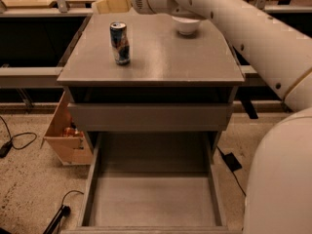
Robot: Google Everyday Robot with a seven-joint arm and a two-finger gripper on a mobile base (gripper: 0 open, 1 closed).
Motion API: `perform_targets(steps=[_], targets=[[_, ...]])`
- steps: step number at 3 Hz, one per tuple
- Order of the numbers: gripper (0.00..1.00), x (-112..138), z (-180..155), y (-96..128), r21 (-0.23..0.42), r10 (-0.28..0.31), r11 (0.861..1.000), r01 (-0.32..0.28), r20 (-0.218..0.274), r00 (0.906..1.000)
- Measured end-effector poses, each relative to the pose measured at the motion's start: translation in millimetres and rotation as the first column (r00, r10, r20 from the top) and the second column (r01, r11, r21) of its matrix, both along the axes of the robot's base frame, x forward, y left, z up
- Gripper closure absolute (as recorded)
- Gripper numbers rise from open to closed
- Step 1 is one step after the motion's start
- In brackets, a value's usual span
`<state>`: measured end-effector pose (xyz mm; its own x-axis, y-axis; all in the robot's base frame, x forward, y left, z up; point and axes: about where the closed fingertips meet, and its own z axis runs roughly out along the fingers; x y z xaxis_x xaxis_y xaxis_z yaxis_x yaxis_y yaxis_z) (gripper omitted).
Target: Pick redbull can from middle drawer and place on counter
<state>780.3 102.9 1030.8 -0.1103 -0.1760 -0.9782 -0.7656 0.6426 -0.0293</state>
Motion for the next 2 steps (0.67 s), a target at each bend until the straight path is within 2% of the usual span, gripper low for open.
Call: perform_targets(steps=[1, 2], targets=[[0.0, -25, 48, -21, -0.128, -0.031, 0.991, 0.034, 0.027, 0.9991], [0.0, -55, 93, -50, -0.256, -0.097, 0.961, 0.103, 0.037, 0.9946]])
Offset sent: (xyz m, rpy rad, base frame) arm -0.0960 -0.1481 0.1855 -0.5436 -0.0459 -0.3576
